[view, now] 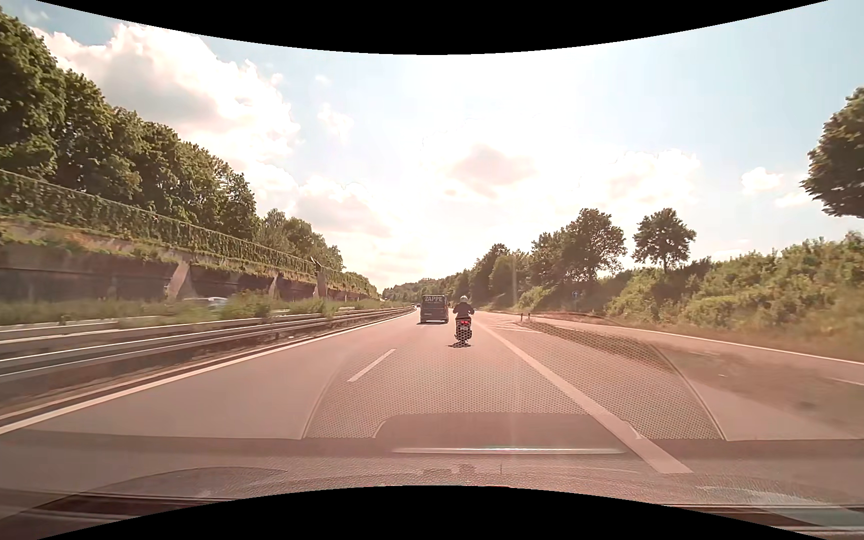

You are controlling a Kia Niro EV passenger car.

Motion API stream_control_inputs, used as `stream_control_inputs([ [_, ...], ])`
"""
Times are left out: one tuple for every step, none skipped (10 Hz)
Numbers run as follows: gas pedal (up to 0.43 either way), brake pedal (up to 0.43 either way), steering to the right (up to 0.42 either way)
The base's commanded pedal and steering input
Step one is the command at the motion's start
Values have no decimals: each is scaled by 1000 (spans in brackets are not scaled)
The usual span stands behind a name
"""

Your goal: Follow the waypoints while adhering to traffic rules and regulations

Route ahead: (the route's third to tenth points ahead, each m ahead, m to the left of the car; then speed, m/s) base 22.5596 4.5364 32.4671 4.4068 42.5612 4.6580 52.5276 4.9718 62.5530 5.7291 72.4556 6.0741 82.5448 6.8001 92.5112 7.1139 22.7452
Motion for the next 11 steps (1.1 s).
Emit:
stream_control_inputs([
  [240, 12, -1],
  [260, 6, -1],
  [260, 12, -1],
  [260, 12, -1],
  [260, 12, -1],
  [280, 12, -2],
  [280, 12, -3],
  [280, 12, -2],
  [280, 12, -3],
  [280, 12, -2],
  [280, 12, -2],
])
